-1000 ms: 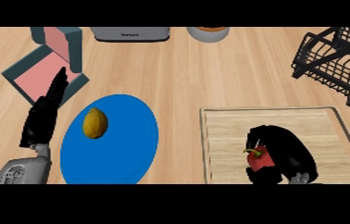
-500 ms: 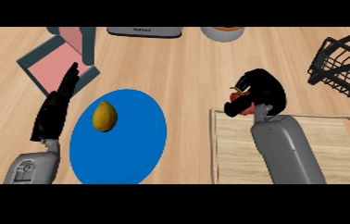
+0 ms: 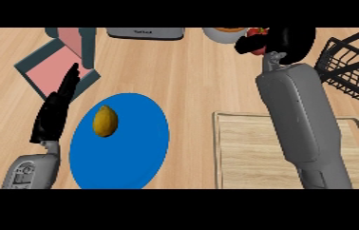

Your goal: Pick the bell pepper from the tray and place it in the tiered basket

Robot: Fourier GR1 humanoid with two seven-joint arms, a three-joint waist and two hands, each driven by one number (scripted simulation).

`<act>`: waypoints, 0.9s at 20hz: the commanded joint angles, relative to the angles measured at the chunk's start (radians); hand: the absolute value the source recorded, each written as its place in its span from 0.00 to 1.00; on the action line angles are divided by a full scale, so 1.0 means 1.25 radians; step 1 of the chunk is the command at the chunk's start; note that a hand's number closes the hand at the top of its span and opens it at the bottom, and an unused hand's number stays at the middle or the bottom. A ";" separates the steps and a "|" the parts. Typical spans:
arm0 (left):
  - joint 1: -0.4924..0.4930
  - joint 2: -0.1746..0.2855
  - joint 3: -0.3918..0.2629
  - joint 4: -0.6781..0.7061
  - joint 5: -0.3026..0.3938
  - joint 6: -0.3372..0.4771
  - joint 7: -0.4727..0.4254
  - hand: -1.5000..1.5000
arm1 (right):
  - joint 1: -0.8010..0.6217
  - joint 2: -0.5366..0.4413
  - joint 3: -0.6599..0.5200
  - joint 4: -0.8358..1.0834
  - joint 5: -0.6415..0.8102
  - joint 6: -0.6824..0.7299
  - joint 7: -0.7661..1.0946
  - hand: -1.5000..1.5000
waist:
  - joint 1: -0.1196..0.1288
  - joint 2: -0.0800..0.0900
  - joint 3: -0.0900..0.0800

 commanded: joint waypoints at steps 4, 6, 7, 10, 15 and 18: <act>0.003 0.025 0.033 0.013 0.021 -0.018 -0.001 0.50 | -0.215 -0.077 -0.040 0.149 0.124 -0.059 0.041 1.00 | -0.017 -0.006 0.000; 0.013 0.009 0.025 0.015 0.014 -0.007 0.000 0.50 | -0.230 -0.099 -0.041 0.175 0.147 -0.014 0.051 1.00 | -0.027 -0.008 0.000; 0.010 0.019 0.031 0.022 0.014 -0.011 -0.013 0.50 | -0.272 -0.121 -0.036 0.203 0.161 0.042 0.055 1.00 | -0.025 -0.008 -0.001; 0.042 0.018 0.029 -0.031 0.020 -0.016 -0.006 0.50 | -0.266 -0.161 -0.071 0.202 0.114 0.078 -0.001 1.00 | -0.032 -0.011 0.000; -0.007 0.004 0.026 0.011 0.004 0.003 0.003 0.50 | -0.312 -0.225 -0.163 0.280 0.020 0.019 -0.116 1.00 | -0.033 -0.007 0.001; 0.007 0.041 0.053 0.005 0.031 -0.036 0.002 0.50 | -0.313 -0.265 -0.141 0.369 0.047 0.050 -0.164 1.00 | -0.027 -0.007 0.000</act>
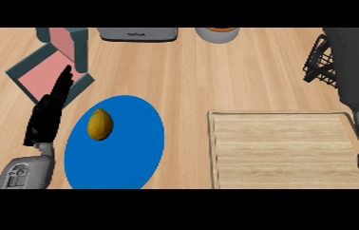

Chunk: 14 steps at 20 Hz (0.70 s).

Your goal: Pick the bell pepper from the tray and place it in the tiered basket

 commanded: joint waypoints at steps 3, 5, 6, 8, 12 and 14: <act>-0.010 -0.021 -0.005 0.033 -0.018 0.026 -0.015 0.50 | 0.026 -0.053 0.014 0.060 0.019 0.009 -0.063 1.00 | -0.007 -0.002 0.000; -0.016 -0.010 -0.007 -0.016 -0.006 0.006 0.033 0.50 | 0.024 -0.119 0.004 0.126 0.032 0.003 -0.117 1.00 | 0.000 0.000 0.001; 0.026 -0.005 -0.009 -0.016 -0.006 -0.003 -0.028 0.50 | 0.009 -0.130 0.012 0.170 0.059 0.001 -0.102 1.00 | 0.009 0.002 0.000; -0.040 -0.005 0.002 0.014 -0.006 0.007 0.006 0.50 | 0.020 -0.153 0.030 0.202 0.092 -0.005 -0.110 1.00 | 0.003 0.004 0.000; 0.001 -0.029 -0.032 -0.041 -0.028 0.018 0.033 0.50 | 0.020 -0.203 0.049 0.250 0.137 0.014 -0.108 1.00 | 0.005 0.001 0.000; -0.013 0.008 0.011 0.000 0.010 -0.019 0.012 0.50 | 0.016 -0.241 0.031 0.273 0.130 0.001 -0.138 1.00 | 0.003 0.002 0.000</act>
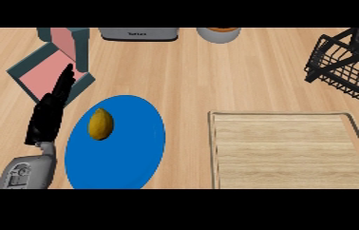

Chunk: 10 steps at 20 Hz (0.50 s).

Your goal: Pick the bell pepper from the tray and place it in the tiered basket

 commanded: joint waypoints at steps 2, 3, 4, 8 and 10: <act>0.000 0.000 -0.001 -0.022 -0.006 0.003 0.027 0.50 | 0.034 -0.068 -0.006 0.036 0.011 -0.004 -0.060 1.00 | -0.008 -0.003 0.000; -0.001 0.014 0.016 -0.015 0.007 -0.009 0.017 0.50 | 0.022 -0.071 -0.021 0.086 0.007 -0.048 -0.084 1.00 | 0.001 0.000 0.000; 0.013 -0.026 -0.005 0.006 -0.021 0.034 -0.009 0.50 | 0.019 -0.092 -0.020 0.048 -0.012 0.021 -0.121 1.00 | -0.010 -0.003 0.000; 0.036 0.017 0.012 -0.069 0.028 -0.039 0.029 0.50 | 0.057 -0.090 -0.060 0.095 -0.052 -0.034 -0.187 1.00 | -0.001 -0.003 0.001; -0.023 -0.017 0.005 0.050 -0.008 0.014 -0.023 0.50 | 0.036 -0.084 -0.079 0.117 -0.074 -0.021 -0.200 1.00 | -0.008 0.000 0.000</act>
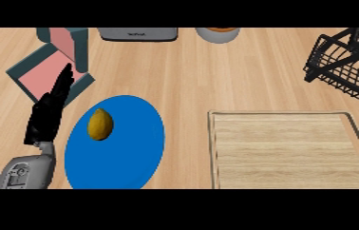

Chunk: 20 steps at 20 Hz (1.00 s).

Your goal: Pick the bell pepper from the tray and place it in the tiered basket

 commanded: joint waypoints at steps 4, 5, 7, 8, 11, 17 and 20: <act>0.032 -0.022 -0.009 -0.008 -0.007 0.012 -0.026 0.50 | 0.038 -0.006 -0.070 0.058 -0.077 -0.032 -0.090 1.00 | 0.001 0.000 0.000; -0.017 0.043 0.030 -0.008 0.030 -0.048 0.025 0.50 | 0.049 -0.014 -0.078 0.085 -0.080 -0.041 -0.107 1.00 | 0.005 0.003 0.001; 0.032 0.010 0.003 -0.056 0.007 -0.017 0.021 0.50 | 0.048 -0.020 -0.099 0.089 -0.113 0.019 -0.121 1.00 | 0.002 -0.002 0.000; 0.014 0.018 0.012 -0.020 0.007 -0.020 0.013 0.50 | 0.057 -0.011 -0.147 0.093 -0.156 -0.012 -0.096 1.00 | -0.002 -0.001 0.001; 0.028 0.006 0.007 -0.031 0.007 -0.013 0.006 0.50 | 0.039 -0.015 -0.171 0.113 -0.177 0.009 -0.049 0.00 | 0.004 0.000 0.000; 0.004 -0.014 -0.014 -0.010 -0.019 0.006 0.019 0.50 | 0.095 0.028 -0.208 0.059 -0.226 -0.128 -0.112 0.00 | -0.009 -0.001 0.000; 0.019 0.002 0.008 -0.010 -0.008 0.000 -0.009 0.50 | 0.102 0.033 -0.224 0.008 -0.250 -0.181 -0.116 0.00 | -0.011 -0.005 0.000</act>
